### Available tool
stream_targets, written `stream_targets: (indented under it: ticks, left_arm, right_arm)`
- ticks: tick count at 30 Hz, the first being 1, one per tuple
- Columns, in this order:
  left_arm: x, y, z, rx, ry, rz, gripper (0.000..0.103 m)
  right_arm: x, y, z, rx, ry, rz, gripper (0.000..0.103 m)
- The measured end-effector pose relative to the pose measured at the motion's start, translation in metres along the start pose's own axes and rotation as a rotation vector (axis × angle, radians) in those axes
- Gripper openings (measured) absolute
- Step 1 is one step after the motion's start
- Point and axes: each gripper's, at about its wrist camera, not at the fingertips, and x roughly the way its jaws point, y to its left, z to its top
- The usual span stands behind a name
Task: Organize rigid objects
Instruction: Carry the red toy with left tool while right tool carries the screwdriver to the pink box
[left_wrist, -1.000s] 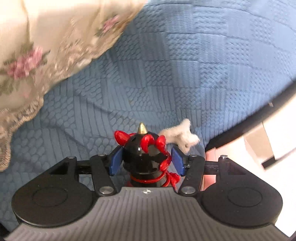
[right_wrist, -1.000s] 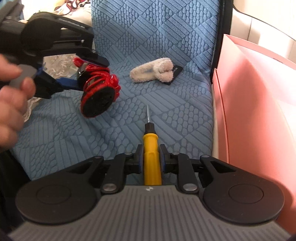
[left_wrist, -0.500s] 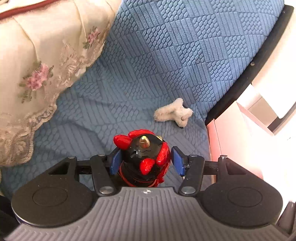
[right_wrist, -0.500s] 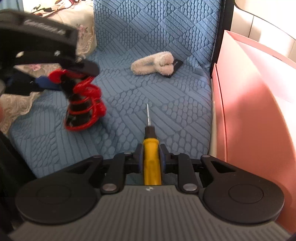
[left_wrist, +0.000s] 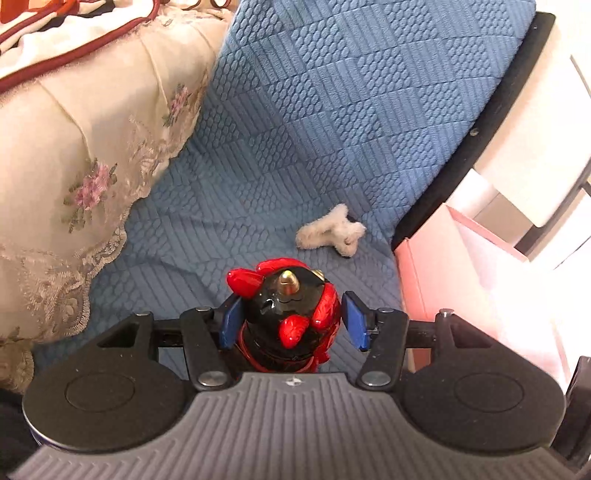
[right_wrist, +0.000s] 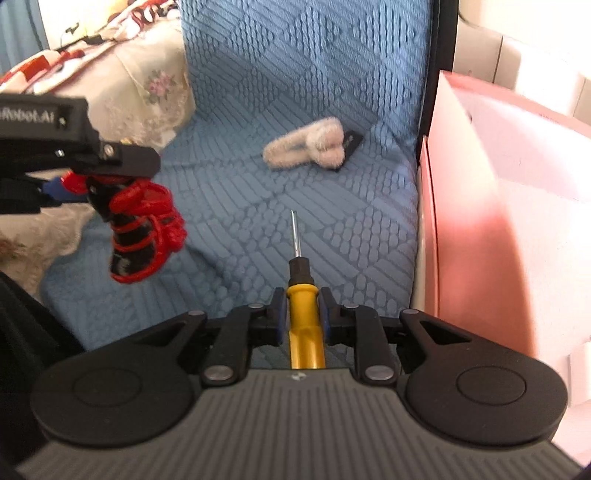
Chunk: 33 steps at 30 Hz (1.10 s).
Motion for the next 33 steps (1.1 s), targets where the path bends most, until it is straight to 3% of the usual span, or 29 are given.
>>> stream_targets:
  ticks: [14,33]
  left_arm:
    - [-0.041,-0.036,0.020,-0.021,-0.050,-0.044,0.062]
    - [-0.071,-0.174,0.072,0.034,-0.093,-0.161,0.062]
  right_arm:
    - [-0.072,-0.019,0.043,-0.003,-0.080,0.037,0.022]
    - [-0.172,-0.101,0.110,0.055,-0.215,-0.005,0.022]
